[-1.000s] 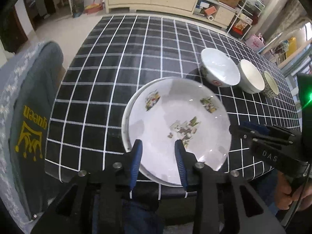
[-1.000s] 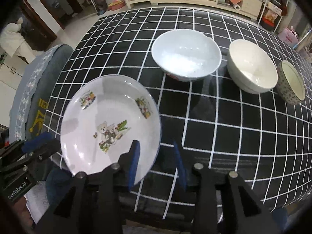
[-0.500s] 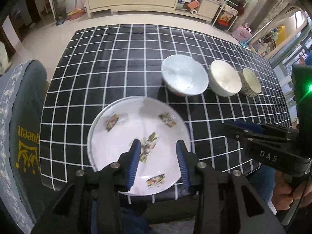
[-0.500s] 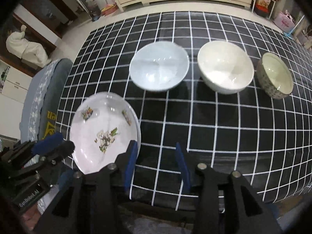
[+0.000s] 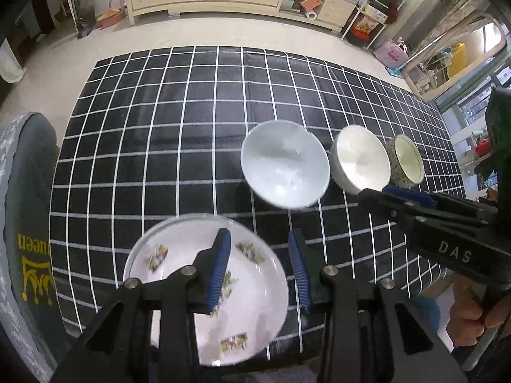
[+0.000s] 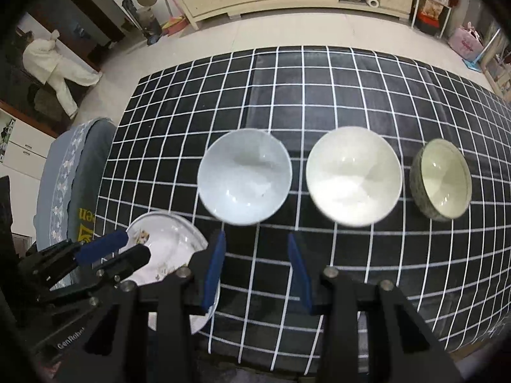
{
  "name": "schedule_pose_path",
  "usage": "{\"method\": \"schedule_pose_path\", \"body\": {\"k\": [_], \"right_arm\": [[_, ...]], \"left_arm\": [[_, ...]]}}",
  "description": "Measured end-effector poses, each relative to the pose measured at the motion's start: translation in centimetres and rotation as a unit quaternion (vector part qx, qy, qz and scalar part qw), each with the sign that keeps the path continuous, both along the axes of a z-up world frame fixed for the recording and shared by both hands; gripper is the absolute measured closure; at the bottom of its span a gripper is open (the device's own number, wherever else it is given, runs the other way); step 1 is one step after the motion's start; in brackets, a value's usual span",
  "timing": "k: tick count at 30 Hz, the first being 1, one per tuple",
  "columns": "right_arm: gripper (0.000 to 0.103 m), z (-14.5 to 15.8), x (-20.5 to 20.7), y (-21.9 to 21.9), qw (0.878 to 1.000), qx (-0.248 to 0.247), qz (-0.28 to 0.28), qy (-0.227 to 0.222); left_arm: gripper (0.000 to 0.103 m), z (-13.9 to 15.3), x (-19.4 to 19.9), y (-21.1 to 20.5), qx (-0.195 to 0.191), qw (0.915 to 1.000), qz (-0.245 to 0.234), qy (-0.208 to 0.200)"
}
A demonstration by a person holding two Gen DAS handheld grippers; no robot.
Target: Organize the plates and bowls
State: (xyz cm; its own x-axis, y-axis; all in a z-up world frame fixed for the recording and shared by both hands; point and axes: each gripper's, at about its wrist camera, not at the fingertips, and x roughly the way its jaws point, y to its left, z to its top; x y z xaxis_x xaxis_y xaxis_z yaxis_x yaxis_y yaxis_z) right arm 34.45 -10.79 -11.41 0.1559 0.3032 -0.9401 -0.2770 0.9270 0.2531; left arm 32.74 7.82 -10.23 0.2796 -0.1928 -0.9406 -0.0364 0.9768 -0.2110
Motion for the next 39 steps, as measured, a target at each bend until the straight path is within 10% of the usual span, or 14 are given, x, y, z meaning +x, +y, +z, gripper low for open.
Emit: {"method": "schedule_pose_path", "body": {"k": [20,28,39], "right_arm": [[0.068,-6.5,7.7,2.3,0.999,-0.038,0.005,0.024],[0.087,-7.8,7.9,2.8,0.997,-0.067,0.017,0.03],[0.094,-7.8,6.5,2.6,0.995,-0.093,0.025,0.01]], "left_arm": [[0.069,-7.2,8.2,0.2,-0.003,0.9993,-0.006,0.035],[0.093,-8.4,8.9,0.0,-0.001,0.999,-0.012,0.042],[0.097,-8.7,7.6,-0.3,0.017,0.9985,-0.009,0.051]]}}
